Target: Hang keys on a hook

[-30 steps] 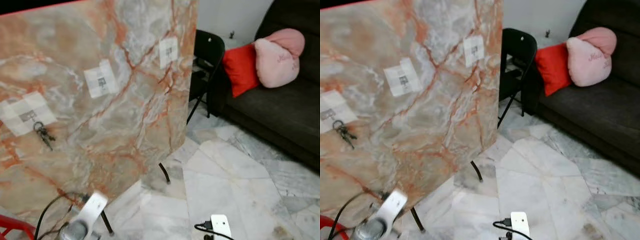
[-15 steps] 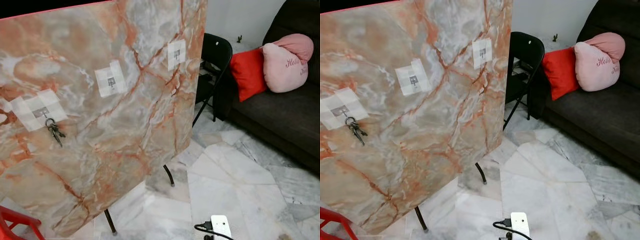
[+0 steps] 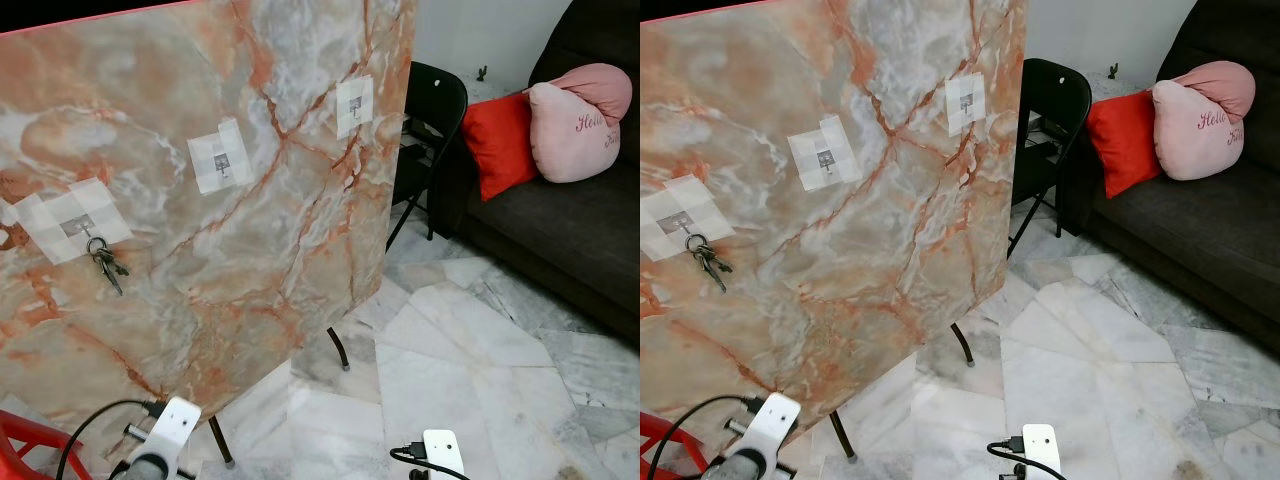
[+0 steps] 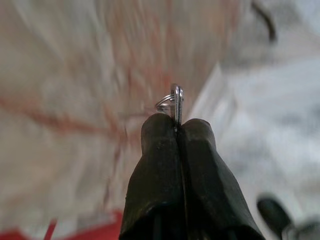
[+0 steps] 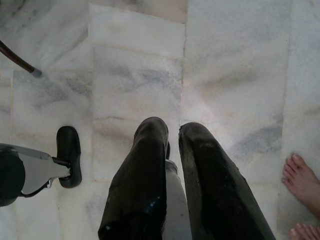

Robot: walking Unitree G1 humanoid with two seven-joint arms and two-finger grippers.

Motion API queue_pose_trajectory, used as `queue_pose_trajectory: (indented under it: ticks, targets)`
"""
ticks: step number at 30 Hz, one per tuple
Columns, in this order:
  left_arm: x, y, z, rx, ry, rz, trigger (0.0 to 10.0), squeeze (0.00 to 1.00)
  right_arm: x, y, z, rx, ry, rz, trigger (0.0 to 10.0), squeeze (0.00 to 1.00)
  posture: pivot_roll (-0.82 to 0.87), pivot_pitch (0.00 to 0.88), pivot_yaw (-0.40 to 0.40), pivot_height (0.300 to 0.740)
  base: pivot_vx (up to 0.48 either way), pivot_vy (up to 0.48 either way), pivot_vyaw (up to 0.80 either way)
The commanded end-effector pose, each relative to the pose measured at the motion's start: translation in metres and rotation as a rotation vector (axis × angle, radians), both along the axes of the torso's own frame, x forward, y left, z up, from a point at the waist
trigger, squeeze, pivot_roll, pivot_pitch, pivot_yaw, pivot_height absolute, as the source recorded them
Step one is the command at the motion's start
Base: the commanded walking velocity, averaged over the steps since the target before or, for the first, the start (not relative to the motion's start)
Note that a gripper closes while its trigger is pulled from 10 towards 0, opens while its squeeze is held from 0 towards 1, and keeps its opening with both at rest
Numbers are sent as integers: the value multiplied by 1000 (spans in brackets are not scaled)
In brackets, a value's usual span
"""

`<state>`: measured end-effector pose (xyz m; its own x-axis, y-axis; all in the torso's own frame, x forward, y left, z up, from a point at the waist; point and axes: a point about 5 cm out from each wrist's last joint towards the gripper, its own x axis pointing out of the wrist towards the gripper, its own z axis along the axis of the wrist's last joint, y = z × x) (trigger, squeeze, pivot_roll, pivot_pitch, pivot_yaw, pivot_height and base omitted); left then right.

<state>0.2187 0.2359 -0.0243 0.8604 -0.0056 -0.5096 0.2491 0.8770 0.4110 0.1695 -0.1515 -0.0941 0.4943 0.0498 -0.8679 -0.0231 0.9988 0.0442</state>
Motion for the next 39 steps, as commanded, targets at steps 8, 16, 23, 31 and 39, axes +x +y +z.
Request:
queue_pose_trajectory:
  ticks: [8,16,23,31,39]
  targets:
    - [29,-30,48,-127,-250,-133,10000,0,1,0,0,-1,-1,0,10000,0,28,0,-22,740,0,0,0]
    - [34,-39,62,-142,-296,-180,10000,0,0,1,0,3,0,-4,10000,0,27,0,-16,740,0,0,0]
    - [32,-42,64,-155,-293,-176,10000,0,0,1,0,4,0,-5,10000,0,28,0,-17,740,0,0,0]
    - [45,-57,89,-321,-386,-87,10000,0,0,1,0,5,-3,-7,10000,0,28,0,-19,740,0,0,0]
    - [58,-72,112,-478,-428,4,10000,0,1,1,0,15,-17,-24,10000,0,21,0,-17,740,0,0,0]
